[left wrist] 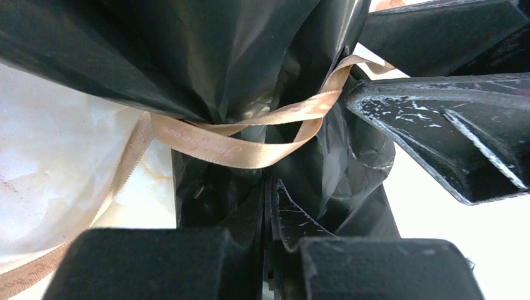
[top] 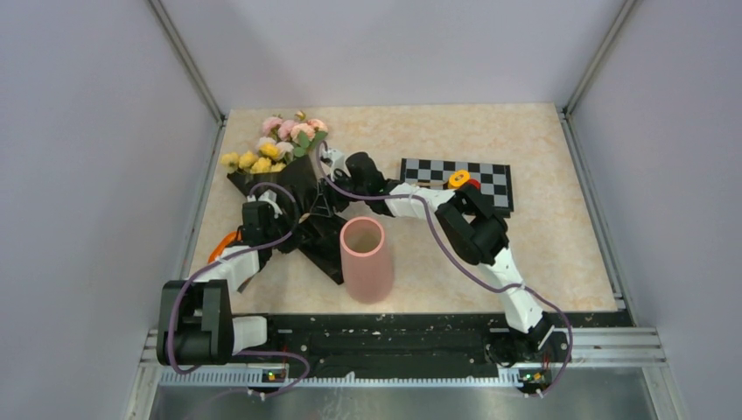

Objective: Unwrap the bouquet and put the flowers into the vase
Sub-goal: Untie the ribbon from the wrapping paper.

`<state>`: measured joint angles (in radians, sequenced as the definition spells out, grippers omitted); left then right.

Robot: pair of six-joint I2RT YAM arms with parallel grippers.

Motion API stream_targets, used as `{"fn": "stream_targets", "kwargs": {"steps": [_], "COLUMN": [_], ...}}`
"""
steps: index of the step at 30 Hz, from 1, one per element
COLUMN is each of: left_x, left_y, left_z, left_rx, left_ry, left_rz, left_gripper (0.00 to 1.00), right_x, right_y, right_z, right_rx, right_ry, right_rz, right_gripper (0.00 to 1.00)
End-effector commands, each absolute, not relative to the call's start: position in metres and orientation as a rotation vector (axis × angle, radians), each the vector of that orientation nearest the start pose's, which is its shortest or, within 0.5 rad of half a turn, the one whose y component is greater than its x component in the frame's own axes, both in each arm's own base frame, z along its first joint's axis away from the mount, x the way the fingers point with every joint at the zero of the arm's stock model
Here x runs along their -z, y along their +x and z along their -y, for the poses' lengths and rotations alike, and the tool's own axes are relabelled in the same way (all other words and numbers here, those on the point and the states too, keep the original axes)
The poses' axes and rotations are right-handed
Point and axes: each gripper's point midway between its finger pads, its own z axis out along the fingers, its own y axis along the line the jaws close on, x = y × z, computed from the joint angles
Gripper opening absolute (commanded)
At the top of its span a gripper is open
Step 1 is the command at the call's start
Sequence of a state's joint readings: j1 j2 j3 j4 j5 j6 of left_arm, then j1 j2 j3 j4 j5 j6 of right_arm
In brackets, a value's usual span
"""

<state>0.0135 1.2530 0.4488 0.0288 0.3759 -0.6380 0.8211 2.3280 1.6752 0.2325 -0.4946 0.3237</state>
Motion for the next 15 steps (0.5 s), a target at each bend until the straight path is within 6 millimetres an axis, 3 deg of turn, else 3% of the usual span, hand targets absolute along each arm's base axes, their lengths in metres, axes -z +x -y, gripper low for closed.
{"fn": "stream_targets", "kwargs": {"steps": [1, 7, 15], "left_x": [-0.048, -0.048, -0.048], "left_y": [0.297, 0.296, 0.297], "left_z": [0.079, 0.079, 0.079], "left_rx": [0.719, 0.716, 0.713], "left_ry": [-0.605, -0.605, -0.607], "left_rz": [-2.327, -2.329, -2.330], "left_gripper": [0.04, 0.03, 0.03], "right_x": [-0.117, -0.107, -0.112], "right_y": [0.339, 0.335, 0.333], "right_z": [-0.545, -0.549, -0.551], "right_rx": [-1.274, -1.304, -1.311], "right_ry": [-0.944, -0.966, -0.973], "right_rz": [-1.856, -1.881, -1.865], "right_gripper": [0.47, 0.42, 0.42]}}
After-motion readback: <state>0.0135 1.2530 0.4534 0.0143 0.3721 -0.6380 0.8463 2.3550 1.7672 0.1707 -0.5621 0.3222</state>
